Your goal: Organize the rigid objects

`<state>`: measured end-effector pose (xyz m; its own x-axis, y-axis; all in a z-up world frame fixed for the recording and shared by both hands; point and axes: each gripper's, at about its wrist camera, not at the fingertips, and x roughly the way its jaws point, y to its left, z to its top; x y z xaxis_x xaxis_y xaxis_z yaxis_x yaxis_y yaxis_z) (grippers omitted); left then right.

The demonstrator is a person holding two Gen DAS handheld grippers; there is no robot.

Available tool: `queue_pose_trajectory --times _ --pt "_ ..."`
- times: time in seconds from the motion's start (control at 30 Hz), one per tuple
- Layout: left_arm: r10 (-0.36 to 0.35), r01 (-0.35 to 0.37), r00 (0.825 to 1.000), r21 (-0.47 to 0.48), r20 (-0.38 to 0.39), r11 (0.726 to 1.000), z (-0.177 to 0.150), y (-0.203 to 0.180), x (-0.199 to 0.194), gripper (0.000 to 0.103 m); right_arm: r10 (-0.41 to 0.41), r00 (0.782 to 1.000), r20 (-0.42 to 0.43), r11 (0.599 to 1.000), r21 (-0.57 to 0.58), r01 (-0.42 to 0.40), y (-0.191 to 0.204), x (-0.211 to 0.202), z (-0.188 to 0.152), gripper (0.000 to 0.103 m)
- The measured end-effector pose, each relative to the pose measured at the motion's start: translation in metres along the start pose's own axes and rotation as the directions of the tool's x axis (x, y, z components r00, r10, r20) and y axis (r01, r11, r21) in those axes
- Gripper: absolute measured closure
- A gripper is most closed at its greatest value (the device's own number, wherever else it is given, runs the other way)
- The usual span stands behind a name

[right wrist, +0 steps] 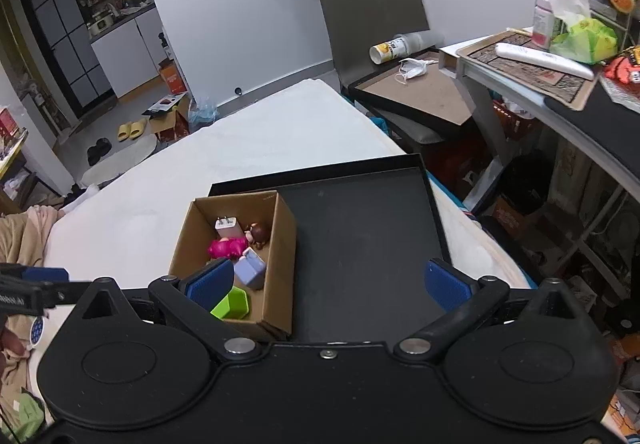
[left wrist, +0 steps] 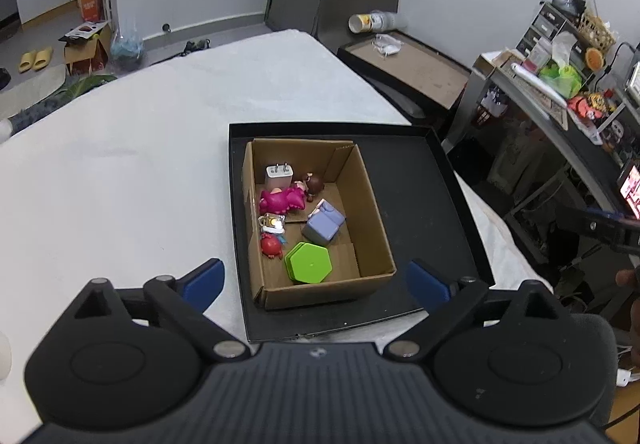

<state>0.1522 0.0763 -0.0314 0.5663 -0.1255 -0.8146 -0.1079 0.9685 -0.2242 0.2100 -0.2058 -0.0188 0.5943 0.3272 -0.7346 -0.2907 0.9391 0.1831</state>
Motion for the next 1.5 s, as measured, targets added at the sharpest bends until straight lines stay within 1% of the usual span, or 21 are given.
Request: queue_pose_trajectory --times 0.13,0.27,0.33,0.47,0.6,0.7,0.87,1.0,1.07,1.2,1.5 --pt "0.004 -0.004 1.0 0.029 0.011 1.0 -0.006 -0.005 -0.011 0.002 -0.005 1.0 0.003 0.999 0.035 0.005 -0.006 -0.012 -0.006 0.0" --pt "-0.009 0.008 1.0 0.048 0.025 0.999 -0.011 -0.011 -0.021 0.002 -0.028 1.0 0.005 0.999 0.025 0.028 -0.004 -0.023 -0.012 0.0" --pt "-0.013 0.011 0.999 0.058 0.029 0.998 -0.013 -0.013 -0.025 0.002 -0.022 1.0 0.002 0.999 0.027 0.022 -0.002 -0.028 -0.015 0.0" --pt "-0.009 0.006 0.998 0.044 0.064 0.999 -0.017 -0.013 -0.036 0.002 -0.012 1.0 0.008 0.998 0.054 0.012 0.0 -0.038 -0.021 0.0" --pt "-0.002 -0.002 0.997 0.055 0.072 0.998 -0.023 -0.011 -0.043 0.002 -0.025 1.0 0.001 0.997 0.072 0.025 0.001 -0.042 -0.028 0.0" --pt "-0.005 0.001 0.997 0.058 0.074 0.998 -0.026 -0.01 -0.045 0.002 -0.027 1.0 -0.009 0.997 0.078 0.028 0.004 -0.044 -0.035 0.0" --pt "-0.002 -0.005 0.996 0.08 0.091 0.997 -0.034 -0.009 -0.05 0.001 -0.037 0.999 0.006 0.997 0.068 0.037 0.009 -0.052 -0.04 0.0" --pt "-0.018 0.01 0.995 0.075 0.101 0.997 -0.035 -0.008 -0.052 0.001 -0.037 0.999 0.002 0.997 0.074 0.037 0.013 -0.053 -0.042 0.0" --pt "-0.009 0.0 0.994 0.081 0.106 0.997 -0.036 -0.009 -0.053 0.001 -0.035 0.999 0.0 0.997 0.072 0.035 0.015 -0.054 -0.045 0.0" --pt "-0.021 0.011 0.995 0.092 0.1 0.996 -0.038 -0.01 -0.053 0.001 -0.037 0.999 -0.004 0.997 0.066 0.038 0.019 -0.055 -0.047 0.0" --pt "-0.019 0.009 0.995 0.101 0.099 0.995 -0.038 -0.014 -0.053 0.001 -0.048 0.999 -0.007 0.997 0.061 0.048 0.021 -0.055 -0.052 0.0"
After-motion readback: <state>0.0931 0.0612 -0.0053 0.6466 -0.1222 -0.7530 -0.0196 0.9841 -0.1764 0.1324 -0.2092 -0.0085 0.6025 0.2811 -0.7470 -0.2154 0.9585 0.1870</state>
